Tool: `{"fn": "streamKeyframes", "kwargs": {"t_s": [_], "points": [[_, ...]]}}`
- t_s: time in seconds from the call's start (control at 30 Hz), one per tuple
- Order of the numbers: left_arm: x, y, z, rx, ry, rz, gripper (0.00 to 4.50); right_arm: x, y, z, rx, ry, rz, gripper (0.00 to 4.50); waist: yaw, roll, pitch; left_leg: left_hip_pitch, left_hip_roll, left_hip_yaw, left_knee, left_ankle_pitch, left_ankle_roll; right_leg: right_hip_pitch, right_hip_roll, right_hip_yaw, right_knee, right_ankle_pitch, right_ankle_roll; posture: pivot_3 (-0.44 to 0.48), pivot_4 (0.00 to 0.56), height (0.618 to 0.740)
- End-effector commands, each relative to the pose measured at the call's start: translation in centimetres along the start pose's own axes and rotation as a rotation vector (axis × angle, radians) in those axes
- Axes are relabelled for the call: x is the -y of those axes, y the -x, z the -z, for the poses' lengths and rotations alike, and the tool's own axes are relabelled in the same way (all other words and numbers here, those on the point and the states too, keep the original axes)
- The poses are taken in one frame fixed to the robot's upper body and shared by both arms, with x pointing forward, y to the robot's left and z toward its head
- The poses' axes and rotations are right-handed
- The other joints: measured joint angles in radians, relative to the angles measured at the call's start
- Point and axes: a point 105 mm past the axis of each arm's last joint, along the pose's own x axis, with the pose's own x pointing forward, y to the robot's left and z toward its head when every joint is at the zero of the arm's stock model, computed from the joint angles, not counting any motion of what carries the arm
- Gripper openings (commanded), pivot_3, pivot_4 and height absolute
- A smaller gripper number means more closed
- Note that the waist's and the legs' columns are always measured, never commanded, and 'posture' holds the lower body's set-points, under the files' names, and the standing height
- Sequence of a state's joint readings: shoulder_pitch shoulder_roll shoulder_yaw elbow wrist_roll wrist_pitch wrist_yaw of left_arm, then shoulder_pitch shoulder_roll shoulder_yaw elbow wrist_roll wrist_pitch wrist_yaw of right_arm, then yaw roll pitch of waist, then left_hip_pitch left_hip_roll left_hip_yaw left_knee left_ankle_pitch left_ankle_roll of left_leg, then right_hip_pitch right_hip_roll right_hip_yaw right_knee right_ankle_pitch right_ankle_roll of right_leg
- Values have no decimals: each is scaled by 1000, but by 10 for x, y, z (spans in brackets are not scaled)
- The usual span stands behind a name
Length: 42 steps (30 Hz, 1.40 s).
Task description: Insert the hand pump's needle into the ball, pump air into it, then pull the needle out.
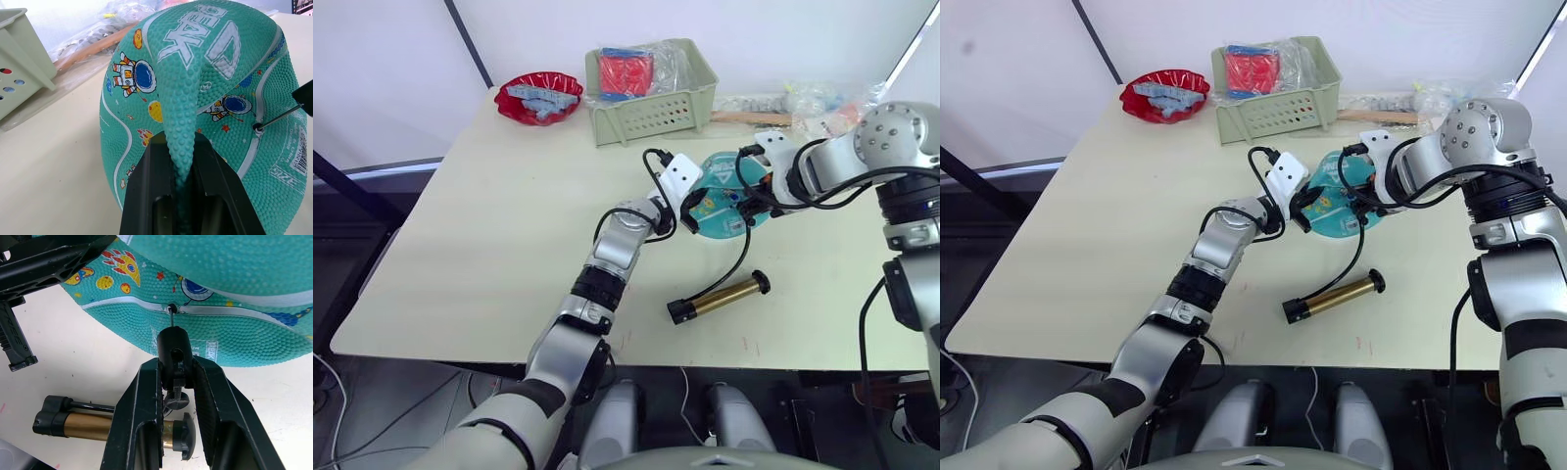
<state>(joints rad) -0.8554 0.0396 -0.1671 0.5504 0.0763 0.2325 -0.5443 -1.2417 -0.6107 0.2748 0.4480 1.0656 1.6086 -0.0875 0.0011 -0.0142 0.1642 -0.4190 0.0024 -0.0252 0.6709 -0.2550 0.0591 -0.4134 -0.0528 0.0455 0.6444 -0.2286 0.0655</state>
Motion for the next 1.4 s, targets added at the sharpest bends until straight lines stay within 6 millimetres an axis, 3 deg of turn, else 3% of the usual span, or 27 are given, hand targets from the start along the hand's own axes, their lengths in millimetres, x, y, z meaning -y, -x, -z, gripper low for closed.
{"fn": "streamKeyframes", "kwargs": {"t_s": [0.03, 0.5, 0.9, 1.4], "points": [[30, -8, 3, -11, -7, 109, 13, -17, 3, -11, 27, 37, -42, 380, -1, 0, 0, 0, 0, 0, 0, 0, 0, 0, 0, 0, 0, 0, 0, 0, 150, 738], [35, -6, 1, 6, 28, 136, 13, -24, -9, -16, 18, 23, -34, 380, -11, 1, -1, 2, 0, 0, 0, 0, 0, 2, 0, 0, 0, 0, 0, 0, 150, 738], [33, -5, 2, 5, 62, 130, 13, -33, -29, -8, -22, 26, -49, 380, -15, 1, -1, 3, -1, -1, 0, 2, -4, 2, 1, 0, 2, 0, 0, 0, 150, 738], [29, -3, 3, -5, 60, 113, 13, -27, -45, 1, -47, -10, -35, 380, -18, 1, -2, 4, -2, -1, 0, 3, -5, 2, 1, 0, 3, 0, 0, 0, 150, 738]]}}
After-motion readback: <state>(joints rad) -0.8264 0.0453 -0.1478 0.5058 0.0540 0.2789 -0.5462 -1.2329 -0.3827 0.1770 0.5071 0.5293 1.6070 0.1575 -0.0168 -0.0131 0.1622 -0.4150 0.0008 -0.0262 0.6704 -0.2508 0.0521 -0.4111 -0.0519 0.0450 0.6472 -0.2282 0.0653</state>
